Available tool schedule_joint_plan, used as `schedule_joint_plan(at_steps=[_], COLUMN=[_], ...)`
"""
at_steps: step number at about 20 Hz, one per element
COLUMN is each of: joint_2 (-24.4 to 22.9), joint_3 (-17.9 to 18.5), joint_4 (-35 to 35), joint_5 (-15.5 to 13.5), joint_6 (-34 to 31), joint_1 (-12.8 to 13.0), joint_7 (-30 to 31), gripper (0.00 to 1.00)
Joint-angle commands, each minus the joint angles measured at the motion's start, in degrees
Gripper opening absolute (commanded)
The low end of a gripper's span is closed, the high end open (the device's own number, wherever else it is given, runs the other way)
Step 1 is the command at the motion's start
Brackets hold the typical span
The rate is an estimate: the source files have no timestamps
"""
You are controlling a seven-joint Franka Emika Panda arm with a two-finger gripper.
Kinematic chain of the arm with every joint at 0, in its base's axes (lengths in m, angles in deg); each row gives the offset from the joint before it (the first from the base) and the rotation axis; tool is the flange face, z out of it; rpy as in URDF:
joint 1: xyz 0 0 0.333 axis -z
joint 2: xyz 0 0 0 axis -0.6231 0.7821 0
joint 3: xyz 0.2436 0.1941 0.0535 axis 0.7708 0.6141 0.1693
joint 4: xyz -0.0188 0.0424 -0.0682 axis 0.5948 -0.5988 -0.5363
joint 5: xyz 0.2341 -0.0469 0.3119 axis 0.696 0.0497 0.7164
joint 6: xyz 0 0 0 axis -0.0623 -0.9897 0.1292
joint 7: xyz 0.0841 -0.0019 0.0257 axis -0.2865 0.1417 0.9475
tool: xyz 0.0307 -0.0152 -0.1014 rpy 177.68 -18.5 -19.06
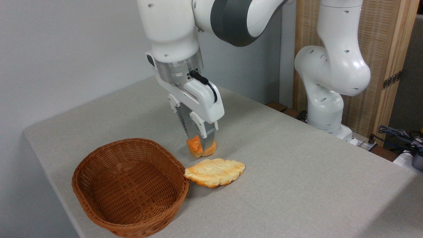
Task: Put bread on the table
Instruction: 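Open the gripper and raise it away from the bread roll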
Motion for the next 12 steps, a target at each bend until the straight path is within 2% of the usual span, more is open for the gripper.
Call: schedule_joint_plan(at_steps=[1,5,12], joint_2=[-0.65,-0.65,0.49], joint_3=[0.44,0.44,0.44], joint_4=[0.23,0.23,2.07], joint_5=[-0.07,0.02,0.28], joint_6=[5.4,10.51,10.69], joint_1=[0.11,0.11,0.11], joint_7=[-0.65,-0.38,-0.56], gripper=[1.0,1.0,1.0])
